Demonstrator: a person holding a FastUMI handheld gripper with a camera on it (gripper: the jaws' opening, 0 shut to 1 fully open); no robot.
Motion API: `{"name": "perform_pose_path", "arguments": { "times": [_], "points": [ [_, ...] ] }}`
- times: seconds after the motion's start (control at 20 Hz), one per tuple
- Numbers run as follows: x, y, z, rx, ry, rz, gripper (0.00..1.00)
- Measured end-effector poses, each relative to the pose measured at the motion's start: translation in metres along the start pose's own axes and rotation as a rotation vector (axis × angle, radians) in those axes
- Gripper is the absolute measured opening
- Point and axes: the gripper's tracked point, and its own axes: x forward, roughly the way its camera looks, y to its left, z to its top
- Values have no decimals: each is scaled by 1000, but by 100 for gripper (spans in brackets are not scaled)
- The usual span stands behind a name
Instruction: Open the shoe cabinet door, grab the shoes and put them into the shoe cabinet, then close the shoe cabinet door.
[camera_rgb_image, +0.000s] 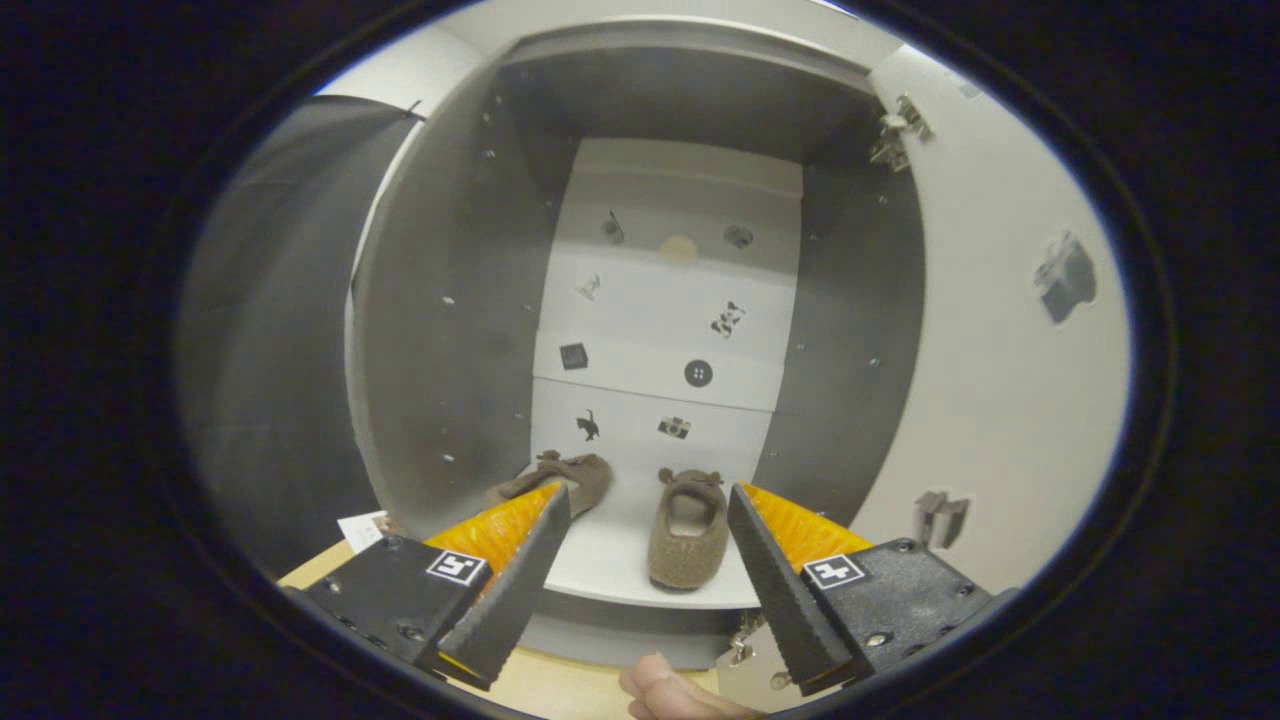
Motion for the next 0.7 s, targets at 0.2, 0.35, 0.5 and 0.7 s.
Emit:
{"name": "perform_pose_path", "arguments": {
  "times": [0.2, 0.35, 0.5, 0.7],
  "points": [
    [-89, -6, 27, -27, -85, -15, 100],
    [-162, -23, 50, -74, -164, -72, 100],
    [-223, -42, 60, -98, -185, -134, 100],
    [-276, -58, 50, -150, -141, -156, 100]
  ]
}}
